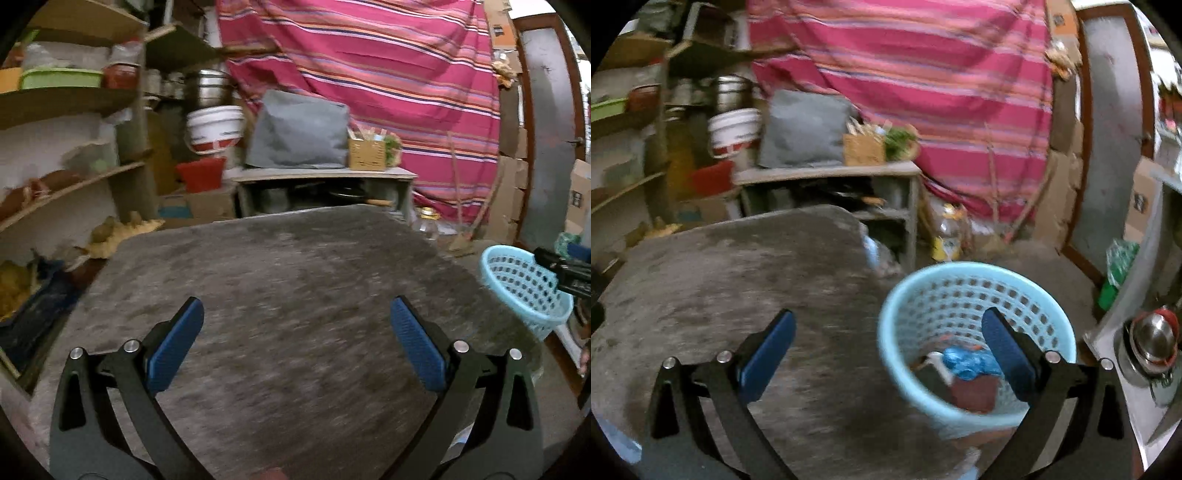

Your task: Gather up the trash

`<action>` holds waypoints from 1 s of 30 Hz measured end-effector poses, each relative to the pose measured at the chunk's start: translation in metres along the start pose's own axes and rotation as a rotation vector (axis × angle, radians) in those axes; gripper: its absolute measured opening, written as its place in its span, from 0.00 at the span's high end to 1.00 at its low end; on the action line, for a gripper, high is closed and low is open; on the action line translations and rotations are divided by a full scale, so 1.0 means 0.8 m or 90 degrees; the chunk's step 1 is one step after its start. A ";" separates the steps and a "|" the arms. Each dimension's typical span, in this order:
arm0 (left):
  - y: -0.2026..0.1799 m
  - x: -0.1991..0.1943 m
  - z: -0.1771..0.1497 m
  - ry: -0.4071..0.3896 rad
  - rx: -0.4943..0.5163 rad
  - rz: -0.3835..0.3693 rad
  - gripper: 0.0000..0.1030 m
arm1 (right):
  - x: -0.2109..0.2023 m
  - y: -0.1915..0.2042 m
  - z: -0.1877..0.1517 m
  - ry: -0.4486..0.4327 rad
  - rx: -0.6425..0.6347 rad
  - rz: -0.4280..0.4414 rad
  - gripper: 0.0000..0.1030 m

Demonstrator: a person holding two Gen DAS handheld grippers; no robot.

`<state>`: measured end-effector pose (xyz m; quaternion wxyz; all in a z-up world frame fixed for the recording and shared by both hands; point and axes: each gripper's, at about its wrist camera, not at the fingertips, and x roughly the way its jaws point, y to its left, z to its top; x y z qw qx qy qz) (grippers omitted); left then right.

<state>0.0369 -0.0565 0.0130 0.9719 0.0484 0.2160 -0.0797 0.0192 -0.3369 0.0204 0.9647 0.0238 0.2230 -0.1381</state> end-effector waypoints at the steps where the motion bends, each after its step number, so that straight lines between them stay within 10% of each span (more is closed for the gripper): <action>1: 0.010 -0.008 -0.004 0.000 -0.010 0.007 0.05 | -0.016 0.017 -0.001 -0.022 -0.012 0.008 0.04; 14: 0.076 -0.048 -0.038 -0.024 -0.044 0.065 0.05 | -0.060 0.127 -0.039 -0.047 -0.046 0.106 0.04; 30: 0.102 -0.031 -0.050 -0.022 -0.090 0.076 0.05 | -0.045 0.187 -0.051 -0.046 -0.072 0.101 0.04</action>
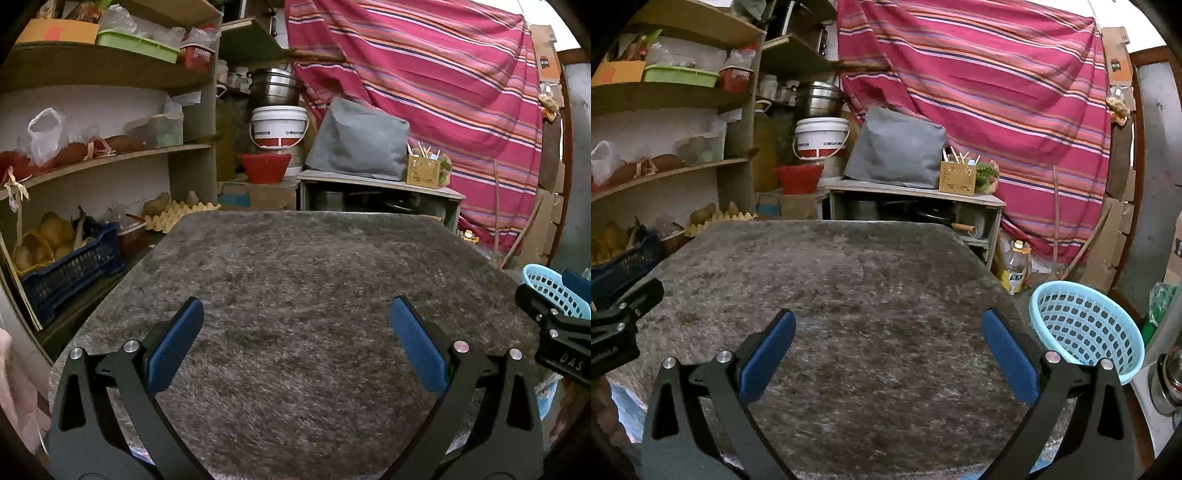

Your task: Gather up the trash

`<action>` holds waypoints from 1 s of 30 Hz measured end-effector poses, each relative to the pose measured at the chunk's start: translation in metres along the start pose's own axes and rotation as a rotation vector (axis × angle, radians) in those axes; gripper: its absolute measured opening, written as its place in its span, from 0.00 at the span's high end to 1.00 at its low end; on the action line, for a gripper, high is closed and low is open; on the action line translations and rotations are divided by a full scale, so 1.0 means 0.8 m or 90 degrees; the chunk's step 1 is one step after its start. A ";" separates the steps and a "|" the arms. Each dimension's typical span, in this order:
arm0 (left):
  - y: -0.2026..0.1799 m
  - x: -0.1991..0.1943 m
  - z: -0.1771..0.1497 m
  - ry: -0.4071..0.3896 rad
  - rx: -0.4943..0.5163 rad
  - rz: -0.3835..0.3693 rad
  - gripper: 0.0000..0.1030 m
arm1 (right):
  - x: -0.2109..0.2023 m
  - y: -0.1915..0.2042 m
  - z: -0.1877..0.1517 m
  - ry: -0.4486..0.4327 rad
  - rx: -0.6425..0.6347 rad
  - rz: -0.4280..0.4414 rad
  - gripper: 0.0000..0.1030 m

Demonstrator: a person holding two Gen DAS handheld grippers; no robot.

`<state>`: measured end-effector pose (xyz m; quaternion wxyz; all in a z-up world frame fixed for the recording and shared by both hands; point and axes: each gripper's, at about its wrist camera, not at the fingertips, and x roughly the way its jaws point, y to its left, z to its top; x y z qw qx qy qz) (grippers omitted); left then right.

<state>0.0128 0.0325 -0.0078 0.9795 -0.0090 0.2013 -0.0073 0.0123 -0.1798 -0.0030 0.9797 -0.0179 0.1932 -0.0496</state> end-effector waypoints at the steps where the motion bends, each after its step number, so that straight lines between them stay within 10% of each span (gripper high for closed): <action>1: 0.001 0.000 0.001 -0.002 -0.002 -0.001 0.05 | 0.000 0.002 0.000 -0.002 -0.004 -0.002 0.04; 30: 0.009 -0.003 0.006 -0.017 -0.004 0.009 0.05 | -0.003 0.008 0.005 -0.011 -0.010 0.000 0.04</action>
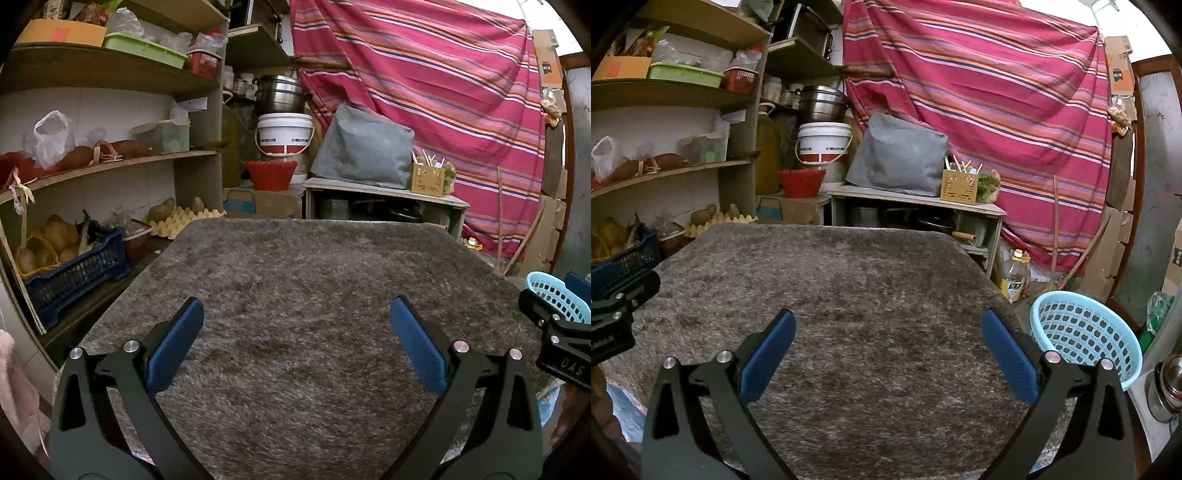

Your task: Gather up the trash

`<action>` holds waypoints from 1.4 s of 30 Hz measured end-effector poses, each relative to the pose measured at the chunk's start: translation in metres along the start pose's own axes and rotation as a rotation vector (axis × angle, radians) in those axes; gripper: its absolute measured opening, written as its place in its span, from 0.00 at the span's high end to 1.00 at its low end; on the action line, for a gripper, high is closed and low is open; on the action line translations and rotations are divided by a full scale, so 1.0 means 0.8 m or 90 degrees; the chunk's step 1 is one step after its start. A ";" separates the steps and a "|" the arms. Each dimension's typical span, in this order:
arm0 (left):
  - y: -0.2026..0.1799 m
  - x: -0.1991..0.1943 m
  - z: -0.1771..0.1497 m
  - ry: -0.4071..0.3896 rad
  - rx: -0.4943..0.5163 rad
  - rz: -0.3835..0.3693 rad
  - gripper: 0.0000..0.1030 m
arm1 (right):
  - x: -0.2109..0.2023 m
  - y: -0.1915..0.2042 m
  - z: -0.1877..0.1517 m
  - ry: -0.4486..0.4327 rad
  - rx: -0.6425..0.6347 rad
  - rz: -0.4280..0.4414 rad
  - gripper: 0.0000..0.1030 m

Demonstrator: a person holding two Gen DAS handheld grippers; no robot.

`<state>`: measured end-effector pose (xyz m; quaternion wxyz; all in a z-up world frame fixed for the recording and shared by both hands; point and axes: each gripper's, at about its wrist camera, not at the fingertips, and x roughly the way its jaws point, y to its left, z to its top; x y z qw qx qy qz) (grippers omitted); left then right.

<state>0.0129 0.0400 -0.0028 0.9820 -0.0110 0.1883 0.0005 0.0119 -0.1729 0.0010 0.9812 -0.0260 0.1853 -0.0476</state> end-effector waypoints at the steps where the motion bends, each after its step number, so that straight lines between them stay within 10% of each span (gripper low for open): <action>1: 0.000 0.000 0.000 0.001 0.000 0.001 0.05 | 0.000 0.001 0.000 0.000 -0.001 -0.001 0.04; 42: -0.003 -0.002 0.000 0.000 0.003 0.003 0.05 | 0.000 0.000 0.001 0.001 0.003 -0.004 0.04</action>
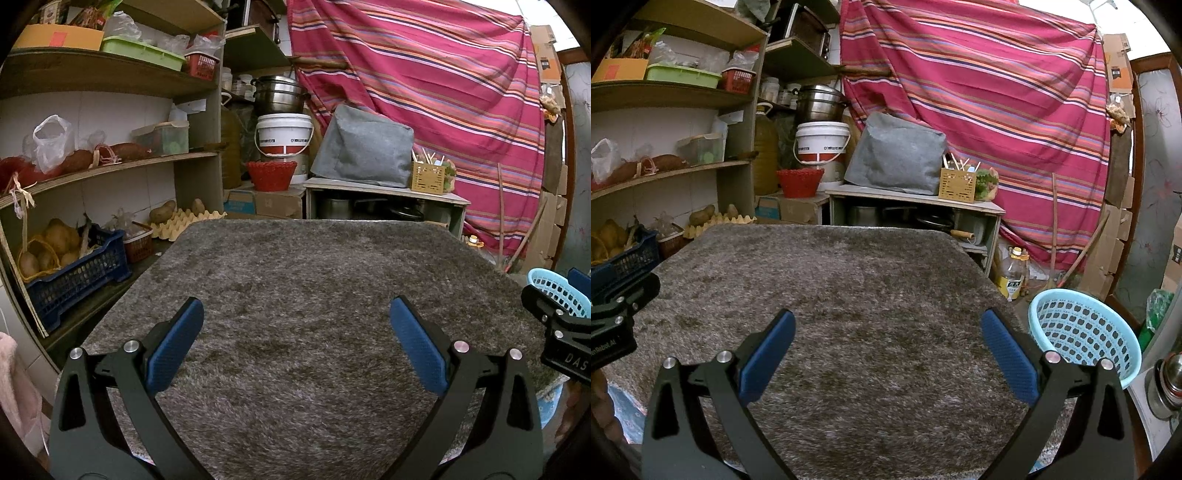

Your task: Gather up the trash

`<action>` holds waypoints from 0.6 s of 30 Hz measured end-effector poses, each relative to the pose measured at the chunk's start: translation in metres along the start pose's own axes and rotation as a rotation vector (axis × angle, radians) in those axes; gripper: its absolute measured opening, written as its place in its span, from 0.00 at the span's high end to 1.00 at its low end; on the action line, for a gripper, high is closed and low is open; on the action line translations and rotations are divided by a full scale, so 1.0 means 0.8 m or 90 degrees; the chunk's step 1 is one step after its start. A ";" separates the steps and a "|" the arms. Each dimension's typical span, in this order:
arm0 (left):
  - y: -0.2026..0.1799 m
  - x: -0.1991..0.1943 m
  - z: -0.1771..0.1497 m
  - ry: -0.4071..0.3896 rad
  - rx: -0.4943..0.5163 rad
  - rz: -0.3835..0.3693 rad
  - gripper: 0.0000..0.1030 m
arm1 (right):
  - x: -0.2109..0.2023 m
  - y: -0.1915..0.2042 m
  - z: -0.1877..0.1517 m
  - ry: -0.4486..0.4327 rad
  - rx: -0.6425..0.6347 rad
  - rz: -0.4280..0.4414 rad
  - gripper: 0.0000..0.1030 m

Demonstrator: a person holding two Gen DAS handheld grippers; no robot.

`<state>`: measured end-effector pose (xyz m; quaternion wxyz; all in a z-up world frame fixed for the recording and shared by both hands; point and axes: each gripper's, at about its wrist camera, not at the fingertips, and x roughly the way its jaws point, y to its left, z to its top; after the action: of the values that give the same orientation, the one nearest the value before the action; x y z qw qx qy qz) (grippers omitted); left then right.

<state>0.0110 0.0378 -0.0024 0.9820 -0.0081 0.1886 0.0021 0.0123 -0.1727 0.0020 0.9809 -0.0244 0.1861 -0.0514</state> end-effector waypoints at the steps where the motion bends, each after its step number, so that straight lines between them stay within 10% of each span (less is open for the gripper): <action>1: 0.000 0.000 0.000 0.000 0.000 0.000 0.05 | 0.000 0.000 0.000 0.000 0.000 0.000 0.04; 18: 0.001 0.001 0.001 0.000 0.002 0.001 0.05 | 0.001 0.000 0.000 0.000 0.000 -0.002 0.04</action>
<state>0.0121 0.0383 -0.0017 0.9820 -0.0062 0.1887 0.0022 0.0126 -0.1729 0.0014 0.9808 -0.0248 0.1859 -0.0532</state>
